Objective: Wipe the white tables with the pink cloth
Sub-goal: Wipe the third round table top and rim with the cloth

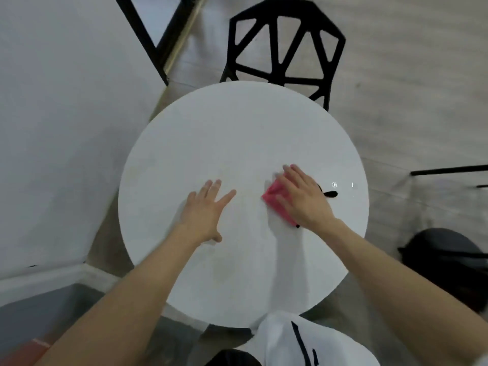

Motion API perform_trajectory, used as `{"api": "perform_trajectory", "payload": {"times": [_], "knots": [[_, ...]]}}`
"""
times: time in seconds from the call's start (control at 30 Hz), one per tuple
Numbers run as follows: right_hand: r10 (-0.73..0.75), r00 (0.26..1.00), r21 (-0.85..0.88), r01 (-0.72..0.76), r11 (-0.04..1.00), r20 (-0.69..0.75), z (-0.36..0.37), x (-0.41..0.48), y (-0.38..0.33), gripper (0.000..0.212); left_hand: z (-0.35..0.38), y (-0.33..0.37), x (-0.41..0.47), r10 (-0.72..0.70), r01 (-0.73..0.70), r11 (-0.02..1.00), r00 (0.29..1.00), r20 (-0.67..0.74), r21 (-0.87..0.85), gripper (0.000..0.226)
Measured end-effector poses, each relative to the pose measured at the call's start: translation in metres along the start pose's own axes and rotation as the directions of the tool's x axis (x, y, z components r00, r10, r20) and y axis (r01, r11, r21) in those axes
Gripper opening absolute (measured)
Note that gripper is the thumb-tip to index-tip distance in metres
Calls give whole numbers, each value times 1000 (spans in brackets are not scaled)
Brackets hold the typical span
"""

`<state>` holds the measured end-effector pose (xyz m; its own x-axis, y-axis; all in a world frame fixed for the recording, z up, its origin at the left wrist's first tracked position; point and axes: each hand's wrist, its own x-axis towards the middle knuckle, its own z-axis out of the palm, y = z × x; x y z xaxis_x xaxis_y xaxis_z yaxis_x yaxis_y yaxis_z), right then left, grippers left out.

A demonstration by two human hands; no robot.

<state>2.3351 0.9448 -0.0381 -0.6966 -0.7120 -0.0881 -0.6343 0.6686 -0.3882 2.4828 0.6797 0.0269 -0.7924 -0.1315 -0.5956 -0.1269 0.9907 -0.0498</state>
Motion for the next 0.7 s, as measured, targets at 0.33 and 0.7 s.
{"api": "perform_trajectory", "payload": {"times": [0.33, 0.7], "knots": [[360, 932, -75, -363, 929, -51, 78, -51, -57, 64, 43, -35, 0, 128, -127, 986, 992, -1, 112, 159], [483, 871, -95, -490, 867, -85, 85, -121, -83, 72, 30, -36, -2, 211, -210, 950, 977, 22, 232, 154]]}}
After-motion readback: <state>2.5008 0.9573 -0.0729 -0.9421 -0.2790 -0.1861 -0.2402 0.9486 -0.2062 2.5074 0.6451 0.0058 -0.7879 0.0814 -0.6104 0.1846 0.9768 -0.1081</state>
